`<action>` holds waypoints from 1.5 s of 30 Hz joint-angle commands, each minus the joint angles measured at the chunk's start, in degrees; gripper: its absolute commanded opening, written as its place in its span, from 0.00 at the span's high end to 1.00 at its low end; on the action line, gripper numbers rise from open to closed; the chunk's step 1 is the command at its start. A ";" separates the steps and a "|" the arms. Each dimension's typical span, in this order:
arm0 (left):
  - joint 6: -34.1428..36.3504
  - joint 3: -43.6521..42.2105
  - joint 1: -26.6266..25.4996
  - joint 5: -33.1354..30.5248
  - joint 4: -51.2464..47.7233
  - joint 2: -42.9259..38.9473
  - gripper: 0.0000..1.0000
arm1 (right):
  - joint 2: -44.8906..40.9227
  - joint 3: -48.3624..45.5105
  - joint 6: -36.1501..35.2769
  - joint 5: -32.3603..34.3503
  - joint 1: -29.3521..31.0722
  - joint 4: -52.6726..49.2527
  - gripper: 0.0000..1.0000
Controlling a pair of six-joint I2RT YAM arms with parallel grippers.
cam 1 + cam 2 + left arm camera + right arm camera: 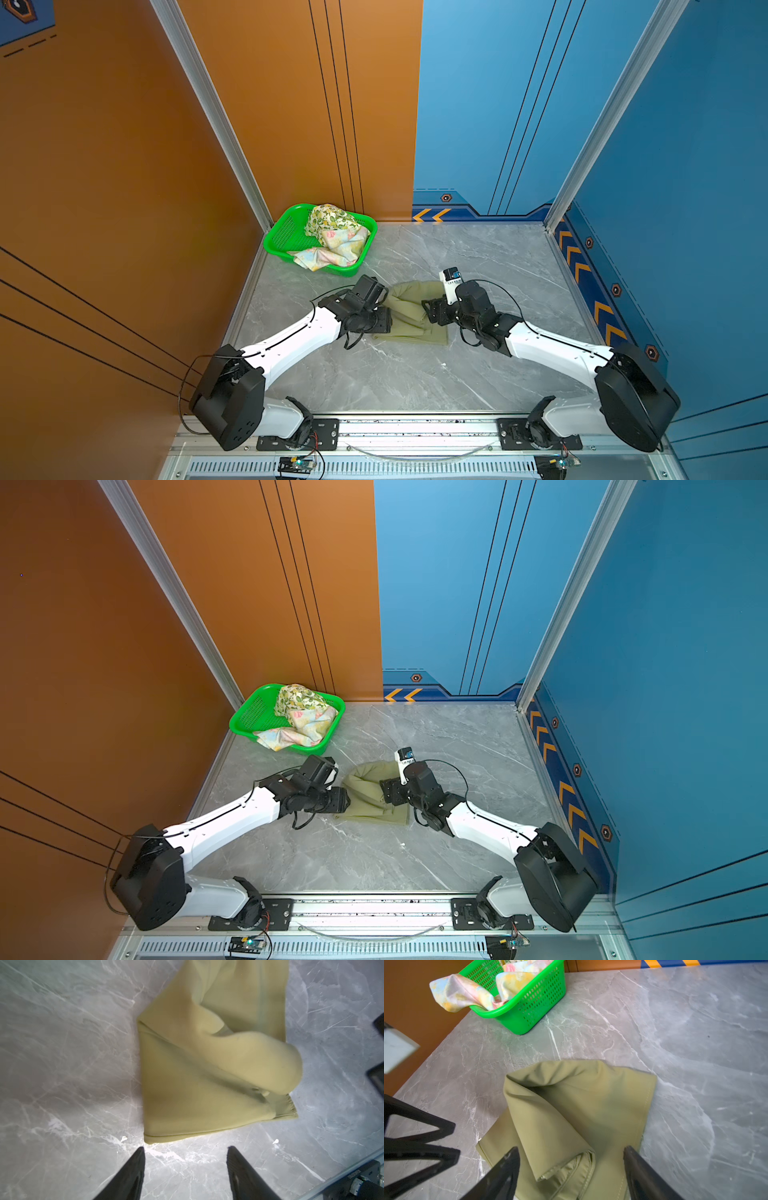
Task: Fold and stack the skirts
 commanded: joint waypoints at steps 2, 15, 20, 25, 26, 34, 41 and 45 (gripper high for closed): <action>-3.49 -4.33 0.98 3.61 10.99 0.58 0.40 | 4.82 6.43 -7.59 0.79 2.90 -6.85 0.21; -11.83 -13.41 2.94 3.02 27.58 7.16 0.70 | 20.07 19.75 -11.99 2.46 6.51 -10.53 0.20; -12.98 -14.08 3.13 2.82 27.98 8.79 0.78 | 25.78 24.61 -12.85 4.24 6.51 -10.36 0.19; -13.15 -14.54 3.13 2.90 27.71 9.04 0.81 | 30.86 30.30 -14.79 4.63 3.31 -12.54 0.18; -12.98 -14.52 3.13 2.92 27.27 9.04 0.82 | 31.55 31.30 -15.46 4.84 2.22 -12.64 0.18; -11.93 -14.27 3.21 2.58 24.60 8.25 0.85 | 33.85 38.62 -16.37 5.34 -7.90 -15.74 0.18; -10.03 -10.37 2.76 2.24 21.77 7.06 0.61 | 25.81 31.65 -9.71 2.61 -12.07 -17.40 0.18; -6.71 -5.10 0.29 -0.83 18.33 5.59 0.37 | 19.84 23.50 0.15 -2.85 -15.86 -18.18 0.21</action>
